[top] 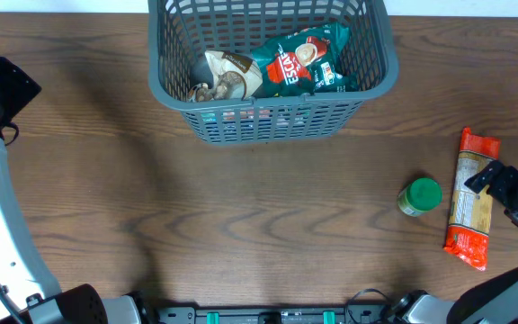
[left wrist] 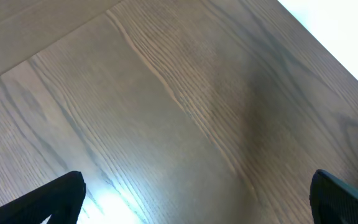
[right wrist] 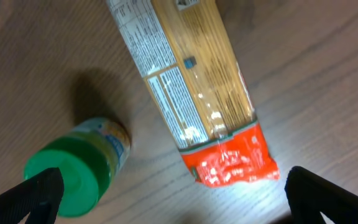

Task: Pack container
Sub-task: 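Move the right gripper back toward the spaghetti pack on the table, then lower the right gripper over the spaghetti pack and grasp it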

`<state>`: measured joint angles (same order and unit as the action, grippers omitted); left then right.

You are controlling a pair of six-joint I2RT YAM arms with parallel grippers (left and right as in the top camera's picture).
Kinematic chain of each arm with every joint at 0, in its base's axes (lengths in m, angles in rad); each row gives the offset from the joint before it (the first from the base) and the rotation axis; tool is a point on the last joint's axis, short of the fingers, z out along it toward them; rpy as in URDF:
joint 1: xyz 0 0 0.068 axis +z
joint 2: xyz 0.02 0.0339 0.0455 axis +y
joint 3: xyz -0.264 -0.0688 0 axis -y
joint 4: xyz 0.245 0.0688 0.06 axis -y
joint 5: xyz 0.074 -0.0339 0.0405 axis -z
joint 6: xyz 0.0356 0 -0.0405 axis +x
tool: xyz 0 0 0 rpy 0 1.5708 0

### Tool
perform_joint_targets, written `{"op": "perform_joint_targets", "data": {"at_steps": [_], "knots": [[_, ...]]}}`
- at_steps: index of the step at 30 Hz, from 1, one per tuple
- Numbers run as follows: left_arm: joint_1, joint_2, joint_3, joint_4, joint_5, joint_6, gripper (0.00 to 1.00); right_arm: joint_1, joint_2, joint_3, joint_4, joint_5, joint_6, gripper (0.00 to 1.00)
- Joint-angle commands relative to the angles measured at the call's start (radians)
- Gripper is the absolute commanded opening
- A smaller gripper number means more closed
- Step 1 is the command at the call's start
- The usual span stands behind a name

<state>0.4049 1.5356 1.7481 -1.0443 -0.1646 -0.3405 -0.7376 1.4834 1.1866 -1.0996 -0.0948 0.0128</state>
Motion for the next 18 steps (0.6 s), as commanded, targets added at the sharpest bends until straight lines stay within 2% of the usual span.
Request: {"op": "perform_joint_targets", "data": {"at_steps": [1,6,18], "knots": [[0.004,-0.001,-0.003,-0.003,-0.012,-0.006,0.99,-0.007,0.037,-0.002,0.018,-0.014,-0.048,0.99],[0.004,-0.001,-0.003,-0.003,-0.012,-0.006,0.99,-0.002,0.079,0.003,0.057,-0.003,-0.102,0.99],[0.004,-0.001,-0.003,-0.003,-0.012,-0.006,0.99,0.079,0.139,0.007,0.181,0.171,-0.154,0.99]]}}
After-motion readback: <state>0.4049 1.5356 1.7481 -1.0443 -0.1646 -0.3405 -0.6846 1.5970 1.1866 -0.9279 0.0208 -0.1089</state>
